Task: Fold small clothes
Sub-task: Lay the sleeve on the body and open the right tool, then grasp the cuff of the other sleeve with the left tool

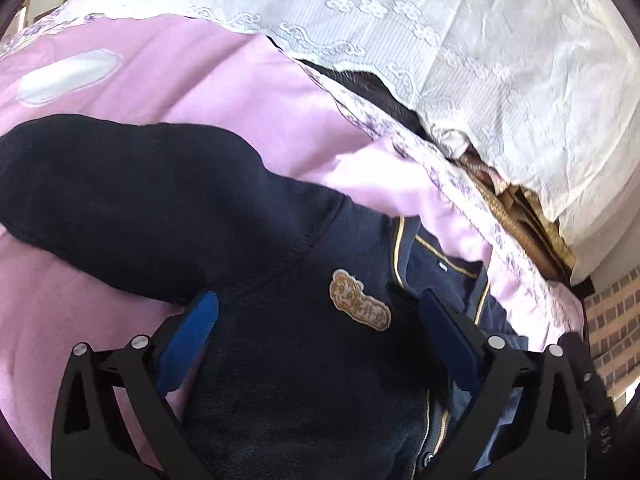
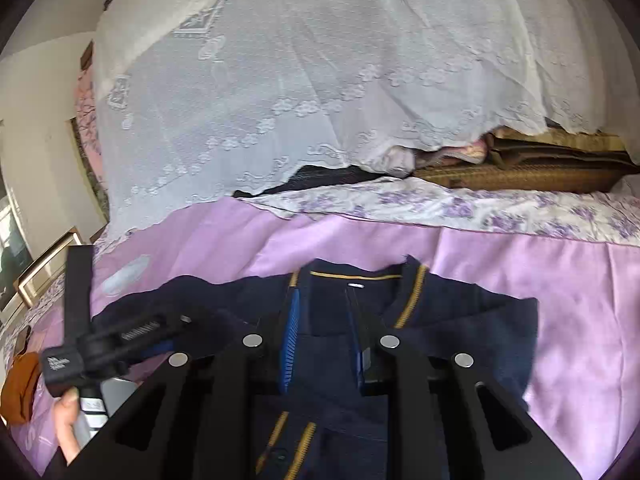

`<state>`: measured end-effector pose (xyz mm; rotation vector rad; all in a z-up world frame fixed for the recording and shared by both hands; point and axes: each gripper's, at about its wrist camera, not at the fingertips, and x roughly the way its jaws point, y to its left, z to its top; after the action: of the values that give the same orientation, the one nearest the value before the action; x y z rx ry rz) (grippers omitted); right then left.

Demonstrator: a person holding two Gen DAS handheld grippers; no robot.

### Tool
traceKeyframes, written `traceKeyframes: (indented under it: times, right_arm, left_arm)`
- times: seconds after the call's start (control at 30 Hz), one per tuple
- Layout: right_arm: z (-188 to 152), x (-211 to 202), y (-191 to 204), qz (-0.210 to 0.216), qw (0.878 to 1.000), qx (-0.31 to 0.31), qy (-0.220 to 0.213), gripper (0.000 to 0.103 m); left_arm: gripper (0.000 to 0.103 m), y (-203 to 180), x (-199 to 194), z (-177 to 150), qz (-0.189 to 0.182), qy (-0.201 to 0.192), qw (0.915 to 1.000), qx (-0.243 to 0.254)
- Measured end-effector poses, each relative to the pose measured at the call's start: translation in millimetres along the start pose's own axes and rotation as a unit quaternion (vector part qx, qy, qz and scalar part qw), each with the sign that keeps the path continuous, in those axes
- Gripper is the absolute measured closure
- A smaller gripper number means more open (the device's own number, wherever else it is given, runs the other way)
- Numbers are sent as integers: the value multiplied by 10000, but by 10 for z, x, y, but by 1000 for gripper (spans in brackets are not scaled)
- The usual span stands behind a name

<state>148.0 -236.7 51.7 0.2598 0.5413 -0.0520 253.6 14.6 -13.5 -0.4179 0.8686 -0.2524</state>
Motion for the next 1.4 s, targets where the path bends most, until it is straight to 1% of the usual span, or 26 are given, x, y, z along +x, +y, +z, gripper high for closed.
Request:
traceKeyframes:
  times: [0.1,0.17,0.2,0.27,0.3,0.33,0.37,0.4,0.43,0.5,0.57,0.6,0.63,0.7,0.77,0.83,0.9,0.93,0.97,1.03,1.07,1.13,1.23,1.27,1.33,1.4]
  right_arm:
    - [-67,7,-394,-335,9984,368,254,82]
    - [-167,38,-630,-467,9961,581,469,83]
    - [-208,56,-731,-519,9946,690,571,83]
    - [-301,107,-895,-539,9913,928,764,83]
    - [-357,154,-961,-529,9890,1043,904,84]
    - [-408,218,-1031,-540,9860,1161,1071,87]
    - [-467,288,-1098,-551,9826,1284,1223,95]
    - [-528,348,-1150,-589,9796,1386,1331,99]
    - [-566,364,-1176,-564,9790,1444,1322,102]
    - [-565,352,-1167,-559,9786,1469,1326,102]
    - [-552,327,-1140,-617,9789,1467,1278,101]
    - [-531,291,-1124,-637,9796,1488,1188,101]
    - [-494,250,-1097,-617,9813,1483,1061,96]
    - [-370,173,-1055,-636,9855,1364,786,95]
    - [-256,178,-1067,-706,9870,1272,688,94]
    - [-237,297,-1175,-692,9838,1462,775,92]
    - [-348,510,-1353,-721,9748,1744,1190,92]
    - [-426,594,-1444,-558,9714,1910,1297,93]
    - [-448,578,-1505,-430,9709,2050,1162,95]
    - [-438,521,-1534,-367,9669,2235,1175,94]
    - [-432,441,-1503,-420,9680,2238,1057,89]
    - [-425,282,-1336,-596,9759,1898,901,85]
    - [-454,162,-1080,-585,9839,1435,893,63]
    - [-483,159,-1013,-648,9851,1287,934,58]
    - [-548,196,-895,-931,9871,847,985,57]
    - [-557,184,-865,-991,9882,699,930,55]
  left_arm:
    - [5,-85,-175,23,-205,-228,9995,40]
    - [5,-250,-238,-8,-436,-213,9983,322]
    - [5,-352,-219,-42,-573,-66,9969,532]
    - [5,-558,-61,-157,-818,426,9908,989]
    - [5,-616,42,-232,-796,609,9884,1143]
    - [5,-645,164,-309,-629,748,9873,1250]
    - [5,-643,331,-380,-322,901,9865,1332]
    - [5,-628,487,-446,-44,1067,9843,1402]
    - [5,-611,602,-486,95,1137,9817,1523]
    - [5,-689,585,-521,331,923,9774,1873]
    - [5,-730,573,-537,447,849,9755,1980]
    - [5,-720,538,-507,433,851,9763,1941]
    - [5,-702,482,-466,394,803,9785,1857]
    - [5,-666,351,-407,218,533,9851,1621]
    - [5,-627,266,-353,103,362,9878,1511]
    - [5,-610,372,-354,386,489,9845,1637]
    - [4,-586,596,-418,723,830,9771,1820]
    - [4,-614,611,-447,816,756,9740,1973]
    - [4,-656,581,-458,881,668,9718,2084]
    - [4,-667,552,-471,905,618,9704,2152]
    - [4,-644,533,-447,853,645,9723,2080]
    - [4,-581,455,-409,740,636,9776,1866]
    - [4,-399,276,-317,651,491,9865,1419]
    - [4,-313,209,-280,608,493,9886,1283]
    - [4,-133,117,-204,498,524,9925,990]
    - [4,111,5,-89,428,551,9959,571]
